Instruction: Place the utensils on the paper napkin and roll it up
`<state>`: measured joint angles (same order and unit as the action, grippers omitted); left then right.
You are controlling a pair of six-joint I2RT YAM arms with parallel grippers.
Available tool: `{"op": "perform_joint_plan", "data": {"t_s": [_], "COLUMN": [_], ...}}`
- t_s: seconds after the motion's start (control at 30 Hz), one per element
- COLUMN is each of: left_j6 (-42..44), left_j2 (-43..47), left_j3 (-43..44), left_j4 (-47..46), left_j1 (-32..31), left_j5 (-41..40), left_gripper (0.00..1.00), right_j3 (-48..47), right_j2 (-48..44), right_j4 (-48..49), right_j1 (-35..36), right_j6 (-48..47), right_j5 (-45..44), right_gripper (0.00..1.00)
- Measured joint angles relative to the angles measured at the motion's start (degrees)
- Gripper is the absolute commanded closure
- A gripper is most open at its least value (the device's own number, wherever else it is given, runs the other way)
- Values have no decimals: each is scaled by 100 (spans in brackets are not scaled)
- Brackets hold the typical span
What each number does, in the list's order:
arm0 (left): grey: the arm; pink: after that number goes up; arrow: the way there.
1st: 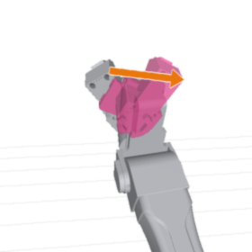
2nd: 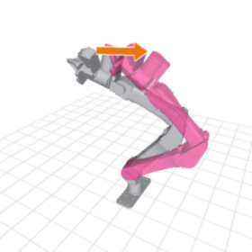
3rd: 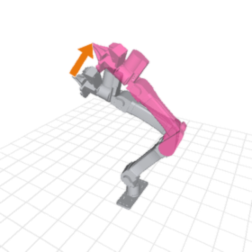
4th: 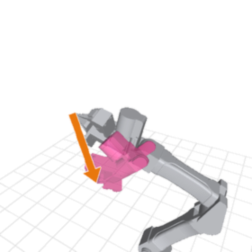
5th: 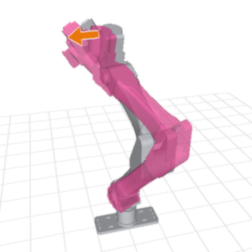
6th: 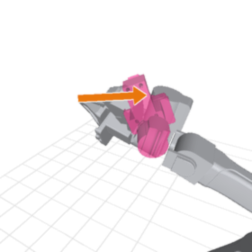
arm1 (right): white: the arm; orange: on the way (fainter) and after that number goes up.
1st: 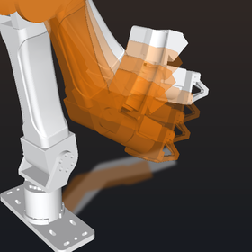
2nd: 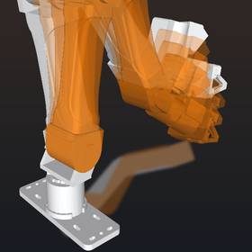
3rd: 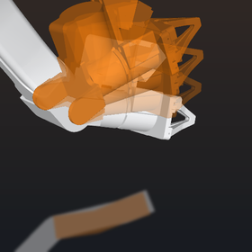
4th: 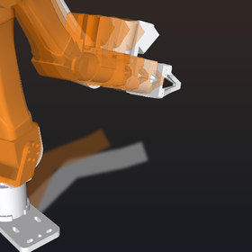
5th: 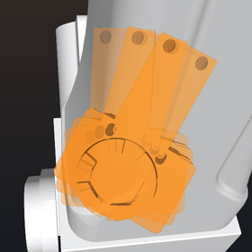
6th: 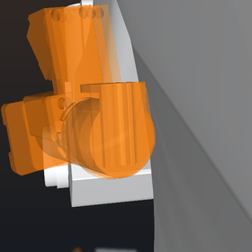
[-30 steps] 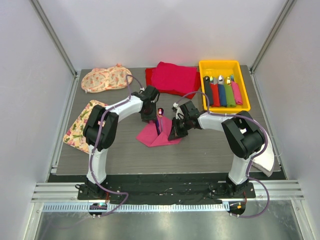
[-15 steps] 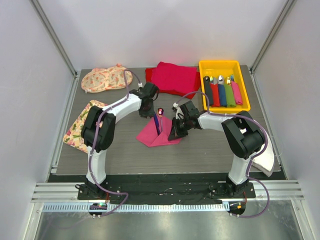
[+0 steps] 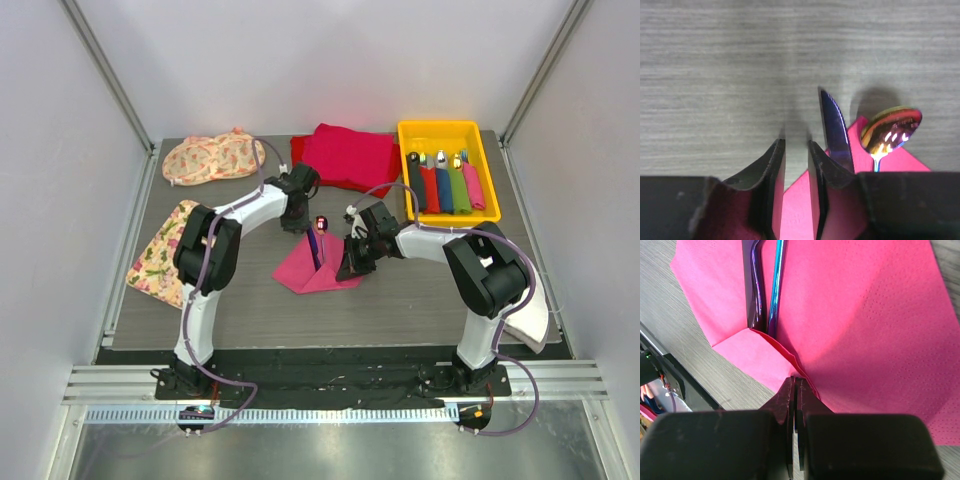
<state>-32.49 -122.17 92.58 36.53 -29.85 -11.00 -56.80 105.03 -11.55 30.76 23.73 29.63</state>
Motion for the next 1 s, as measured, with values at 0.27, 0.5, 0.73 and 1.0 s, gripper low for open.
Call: {"op": "perform_joint_plan", "data": {"t_s": [0.27,0.5,0.73,1.0], "left_j6": [-7,-9,-9,-20], "left_j2": [-136,-153,-153,-153], "left_j3": [168,192,192,192], "left_j4": [-42,-55,-68,-85], "left_j1": [55,61,61,61], "left_j5": [76,120,157,181], "left_gripper": [65,62,59,57], "right_j3": [0,0,0,0], "right_j2": [2,2,2,9], "right_j4": [2,2,2,2], "right_j1": [0,0,0,-2], "right_j6": [0,0,0,0], "right_j5": [2,2,2,7], "right_gripper": [99,99,99,99]}}
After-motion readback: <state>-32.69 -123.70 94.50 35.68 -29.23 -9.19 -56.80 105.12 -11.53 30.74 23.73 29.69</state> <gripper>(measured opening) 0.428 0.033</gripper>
